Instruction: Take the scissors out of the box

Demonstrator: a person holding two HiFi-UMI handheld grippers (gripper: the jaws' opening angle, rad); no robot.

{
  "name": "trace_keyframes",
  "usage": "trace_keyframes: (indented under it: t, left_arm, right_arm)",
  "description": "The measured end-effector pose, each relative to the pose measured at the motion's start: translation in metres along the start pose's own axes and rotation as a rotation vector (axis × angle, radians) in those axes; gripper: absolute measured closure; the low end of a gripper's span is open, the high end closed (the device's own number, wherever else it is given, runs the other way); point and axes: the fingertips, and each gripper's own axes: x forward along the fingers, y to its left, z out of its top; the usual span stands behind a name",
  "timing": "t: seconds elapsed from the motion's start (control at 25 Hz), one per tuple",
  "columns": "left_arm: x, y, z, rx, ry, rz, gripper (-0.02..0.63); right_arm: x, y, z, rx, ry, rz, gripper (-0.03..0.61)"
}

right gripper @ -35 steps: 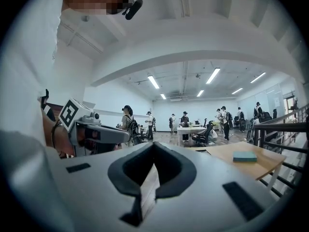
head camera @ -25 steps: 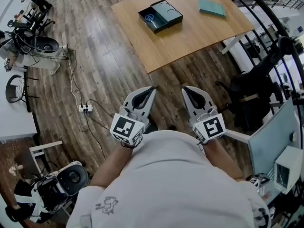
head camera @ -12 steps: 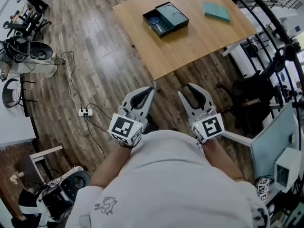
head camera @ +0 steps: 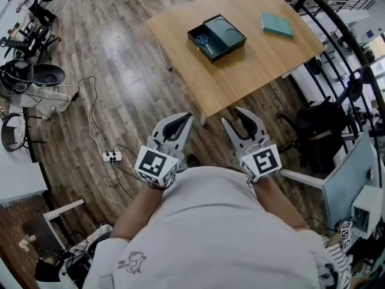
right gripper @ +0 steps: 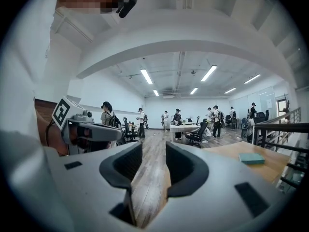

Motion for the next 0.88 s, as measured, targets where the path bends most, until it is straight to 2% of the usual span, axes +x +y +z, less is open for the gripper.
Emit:
trace_keyframes:
  t: [0.44,0.64,0.88]
  left_arm:
    - [0.001,0.041,0.0,-0.03,0.0,0.004,0.609]
    - [0.018,0.052,-0.001,-0.029,0.005,0.038,0.609]
    - [0.056,0.062,0.001,-0.03,0.013,0.087,0.609]
  right_arm:
    - [0.04,0.013,-0.003,0.013,0.026,0.036,0.419]
    - [0.056,0.0,-0.006,0.017,0.031,0.086,0.419]
    - [0.077,-0.043,-0.007,0.017,0.036,0.143,0.419]
